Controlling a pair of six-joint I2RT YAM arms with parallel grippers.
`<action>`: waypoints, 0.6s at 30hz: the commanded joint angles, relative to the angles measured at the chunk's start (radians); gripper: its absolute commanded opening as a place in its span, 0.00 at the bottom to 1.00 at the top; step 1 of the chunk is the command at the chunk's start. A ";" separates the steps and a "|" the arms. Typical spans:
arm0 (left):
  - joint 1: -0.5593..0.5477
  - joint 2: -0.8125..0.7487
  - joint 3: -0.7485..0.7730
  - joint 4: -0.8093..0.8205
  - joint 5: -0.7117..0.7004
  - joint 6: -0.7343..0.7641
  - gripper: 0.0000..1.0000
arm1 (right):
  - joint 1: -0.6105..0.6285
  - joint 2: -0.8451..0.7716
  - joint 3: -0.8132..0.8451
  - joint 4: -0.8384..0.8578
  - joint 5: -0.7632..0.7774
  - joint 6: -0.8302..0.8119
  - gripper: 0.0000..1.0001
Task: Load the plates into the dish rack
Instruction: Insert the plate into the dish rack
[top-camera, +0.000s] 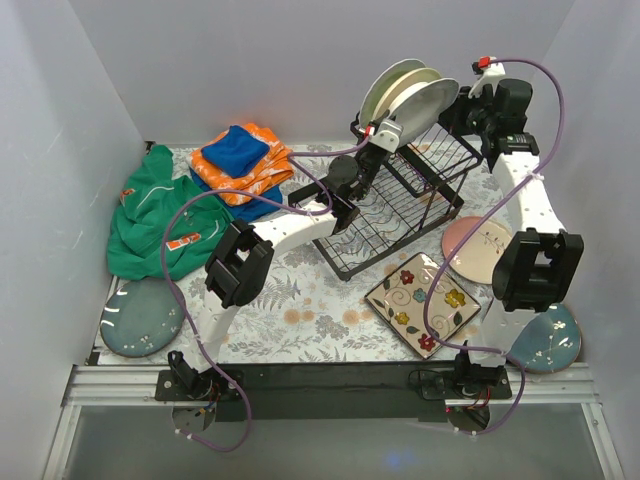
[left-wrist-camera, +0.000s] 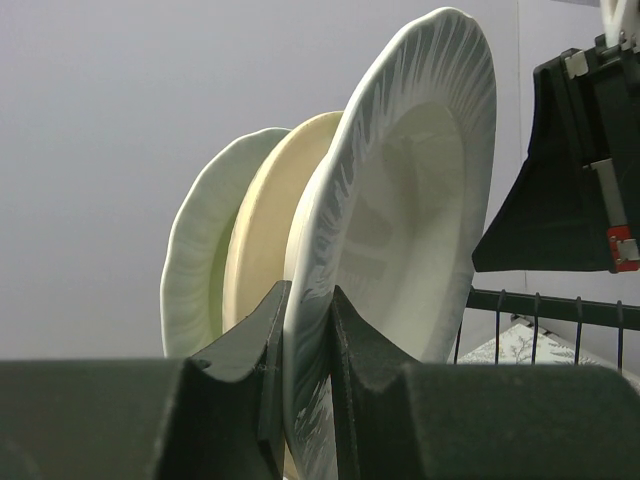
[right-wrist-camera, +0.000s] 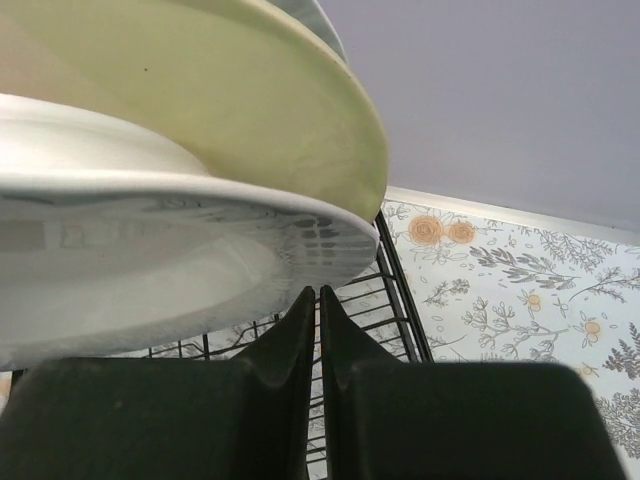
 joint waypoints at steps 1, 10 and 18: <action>0.004 -0.046 0.069 0.174 -0.038 0.008 0.00 | 0.010 0.021 0.064 0.062 0.025 0.031 0.08; 0.003 -0.037 0.073 0.160 -0.029 -0.008 0.00 | 0.013 0.068 0.107 0.062 0.020 0.057 0.08; 0.003 -0.027 0.075 0.152 -0.018 -0.023 0.00 | 0.018 0.079 0.116 0.062 0.017 0.063 0.08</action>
